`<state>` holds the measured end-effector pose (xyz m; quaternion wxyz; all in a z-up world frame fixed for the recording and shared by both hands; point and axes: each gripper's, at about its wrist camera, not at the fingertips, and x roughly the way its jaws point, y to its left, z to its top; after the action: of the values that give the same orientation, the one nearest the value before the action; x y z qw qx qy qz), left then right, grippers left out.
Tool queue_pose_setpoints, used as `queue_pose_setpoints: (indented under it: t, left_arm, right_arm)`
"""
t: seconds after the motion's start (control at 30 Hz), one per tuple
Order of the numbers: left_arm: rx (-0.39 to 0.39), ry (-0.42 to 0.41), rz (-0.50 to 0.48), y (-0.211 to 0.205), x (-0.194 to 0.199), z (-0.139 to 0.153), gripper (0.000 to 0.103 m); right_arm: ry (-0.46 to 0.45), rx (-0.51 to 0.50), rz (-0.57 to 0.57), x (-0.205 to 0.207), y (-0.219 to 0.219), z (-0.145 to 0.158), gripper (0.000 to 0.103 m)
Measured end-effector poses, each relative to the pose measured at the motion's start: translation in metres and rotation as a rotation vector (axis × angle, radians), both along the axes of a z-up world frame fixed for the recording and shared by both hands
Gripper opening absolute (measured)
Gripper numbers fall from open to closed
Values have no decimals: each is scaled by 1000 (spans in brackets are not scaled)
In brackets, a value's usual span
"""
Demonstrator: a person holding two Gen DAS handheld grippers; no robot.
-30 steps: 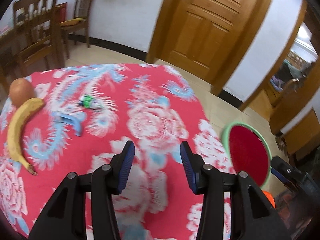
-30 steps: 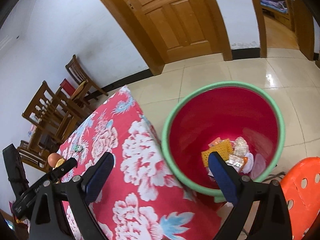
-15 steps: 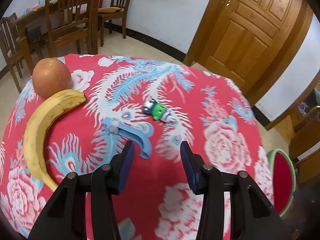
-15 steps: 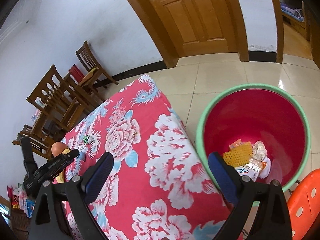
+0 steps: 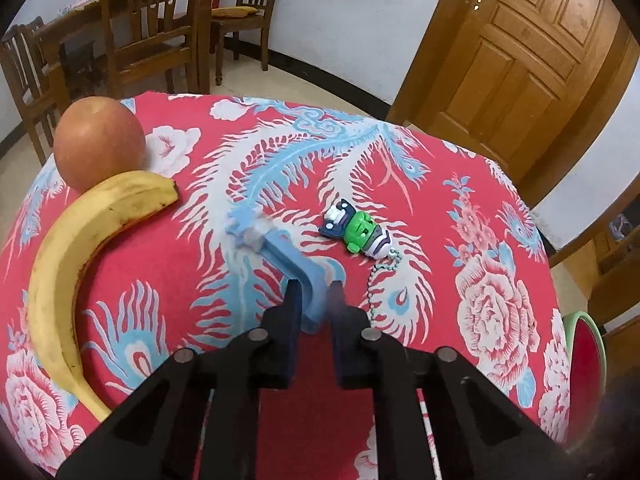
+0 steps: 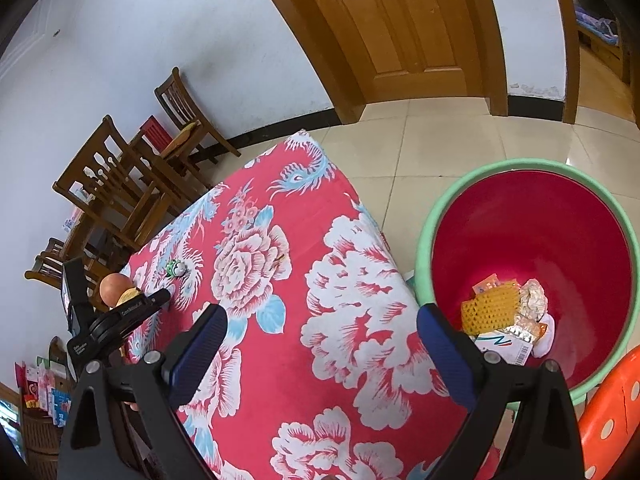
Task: Collect trash
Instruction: 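Grasp the blue clip with the left tool while the right tool grasps the green toy keychain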
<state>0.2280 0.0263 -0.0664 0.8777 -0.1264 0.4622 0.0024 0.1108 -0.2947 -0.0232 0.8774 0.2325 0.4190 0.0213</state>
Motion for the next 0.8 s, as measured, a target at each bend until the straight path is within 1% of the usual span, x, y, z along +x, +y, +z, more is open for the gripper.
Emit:
queue_pose_setpoints:
  t: [0.23,0.37,0.5,0.63,0.8]
  left_arm:
    - [-47,-32,-28,8,-18,8,10]
    - [-67,-68,-55,12,-30,20,10]
    - [-84,-106,-76,20,-38,36,10]
    - [-86,-129,-75,31,-43,46,10]
    - [-94,-156,-41,54,-49,52,10]
  right_arm:
    - [10,-11,31,8,13,0,98]
    - [6,-25,60,15,28,2,98]
    - [7,-47,109,26,52,3,98]
    - [10,-63,165,41,79,4,98]
    - [17,-98,241,63,116,0,98]
